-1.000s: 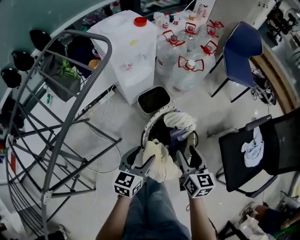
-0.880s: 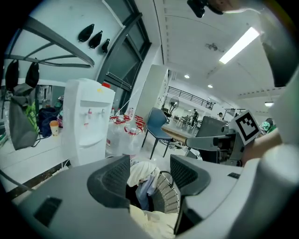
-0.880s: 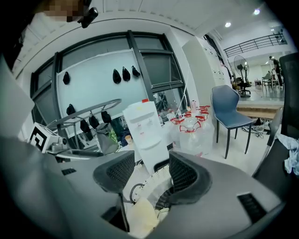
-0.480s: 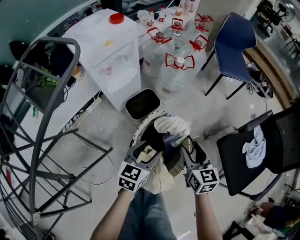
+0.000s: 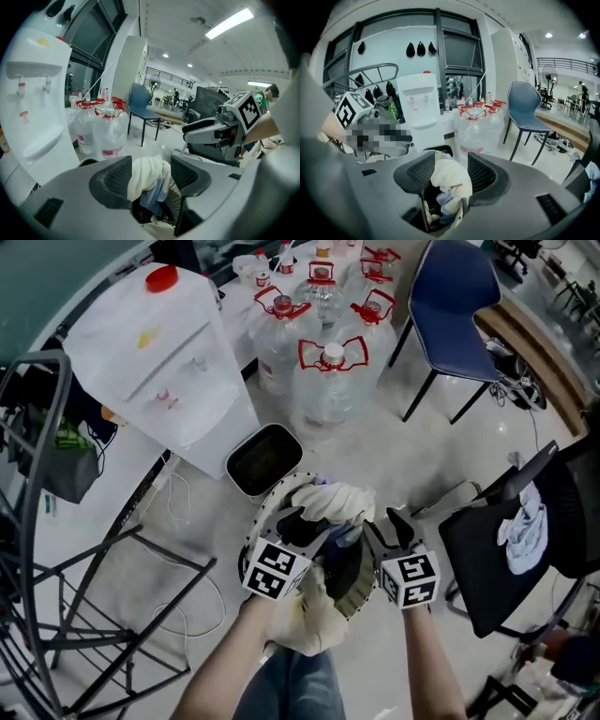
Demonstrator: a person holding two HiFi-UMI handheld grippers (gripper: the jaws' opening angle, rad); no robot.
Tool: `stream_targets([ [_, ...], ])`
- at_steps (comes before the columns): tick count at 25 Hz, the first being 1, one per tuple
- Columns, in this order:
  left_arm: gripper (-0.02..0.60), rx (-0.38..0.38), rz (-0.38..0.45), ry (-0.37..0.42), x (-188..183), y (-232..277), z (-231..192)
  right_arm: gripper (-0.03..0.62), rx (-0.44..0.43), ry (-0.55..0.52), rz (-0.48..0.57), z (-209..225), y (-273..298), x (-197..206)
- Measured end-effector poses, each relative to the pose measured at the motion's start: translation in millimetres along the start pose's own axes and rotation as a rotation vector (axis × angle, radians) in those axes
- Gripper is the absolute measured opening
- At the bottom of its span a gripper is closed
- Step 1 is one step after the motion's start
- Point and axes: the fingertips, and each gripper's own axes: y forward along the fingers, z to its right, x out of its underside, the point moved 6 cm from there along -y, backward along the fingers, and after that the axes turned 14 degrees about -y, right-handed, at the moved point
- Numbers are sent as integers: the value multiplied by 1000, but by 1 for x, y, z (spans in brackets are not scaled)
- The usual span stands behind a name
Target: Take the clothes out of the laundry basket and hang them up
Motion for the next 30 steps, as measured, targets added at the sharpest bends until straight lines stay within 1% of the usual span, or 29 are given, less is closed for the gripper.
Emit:
stream_targets([
  [3,264,1,-52,35,4,38,-17,216,-44,-44,-57,6,32,16],
  [7,264,-4,-86,50,12,74,-35,216,-149,-129,-152,4,72,39],
  [11,262,0,-111,50,23,92,-44,216,-246,-250,-259,1,104,62],
  [14,264,4,-127,51,32,99,-49,216,-287,-342,-329,1,123,75],
  [20,262,4,-145,48,39,103,-55,208,-319,-454,-440,1,143,92],
  [21,262,4,-146,47,39,103,-55,196,-318,-469,-449,1,144,94],
  [23,264,7,-146,46,38,104,-54,150,-304,-485,-449,3,144,94],
  [25,264,9,-144,47,39,105,-55,82,-288,-478,-439,5,144,92],
  [27,264,8,-148,42,39,104,-55,46,-286,-448,-424,6,142,90],
  [30,262,7,-146,35,40,102,-54,31,-282,-410,-394,7,135,87],
])
